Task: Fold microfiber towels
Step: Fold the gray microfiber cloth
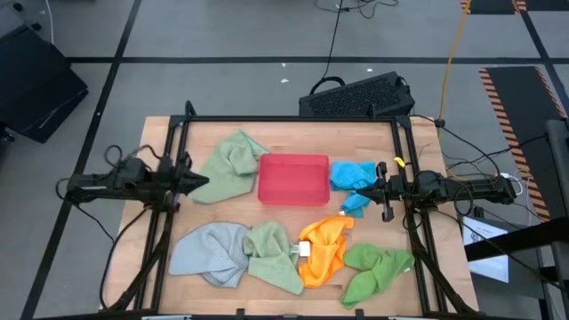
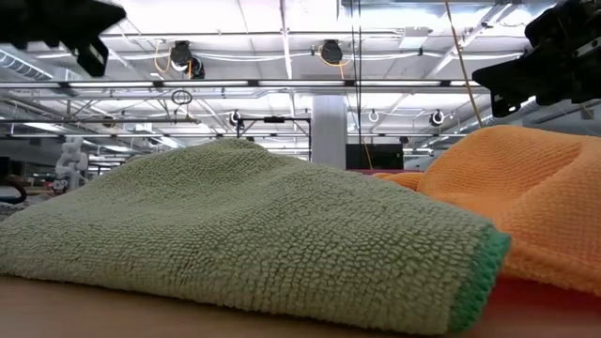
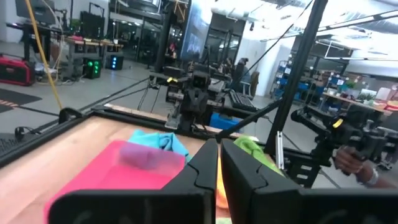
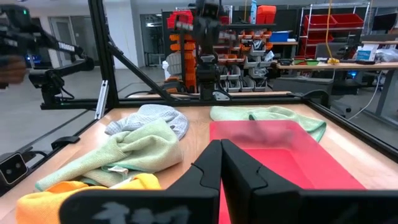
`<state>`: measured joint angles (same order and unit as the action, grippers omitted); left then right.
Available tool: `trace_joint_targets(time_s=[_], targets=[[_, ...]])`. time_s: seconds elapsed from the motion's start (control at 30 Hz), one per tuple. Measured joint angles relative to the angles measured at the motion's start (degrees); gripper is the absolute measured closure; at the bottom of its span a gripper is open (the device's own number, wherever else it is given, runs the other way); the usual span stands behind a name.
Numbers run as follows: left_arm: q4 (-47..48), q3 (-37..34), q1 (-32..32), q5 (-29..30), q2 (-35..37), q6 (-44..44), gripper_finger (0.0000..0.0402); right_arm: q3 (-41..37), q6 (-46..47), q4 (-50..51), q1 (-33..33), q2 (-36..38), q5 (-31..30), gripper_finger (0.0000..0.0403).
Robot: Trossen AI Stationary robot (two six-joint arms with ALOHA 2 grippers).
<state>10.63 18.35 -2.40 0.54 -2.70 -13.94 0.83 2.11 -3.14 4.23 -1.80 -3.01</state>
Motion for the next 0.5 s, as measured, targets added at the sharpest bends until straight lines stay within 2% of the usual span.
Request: trace_joint_targets(time_s=[0.13,0.37,0.5], targets=[[5.8,10.2,0.0,1.0,-5.6,-0.1,0.0378,0.0,-0.1,0.0,0.0,0.0,-0.1,0.0403],[22.7,30.9,0.0,0.9,-21.9,1.1,0.0378,0.0,-3.8,0.0,0.0,0.0,-0.4,0.0403],[32.3,40.0,0.0,-3.9,-30.5,-1.9,0.0378,0.0,-7.7,0.0,0.0,0.0,-0.4,0.0403]])
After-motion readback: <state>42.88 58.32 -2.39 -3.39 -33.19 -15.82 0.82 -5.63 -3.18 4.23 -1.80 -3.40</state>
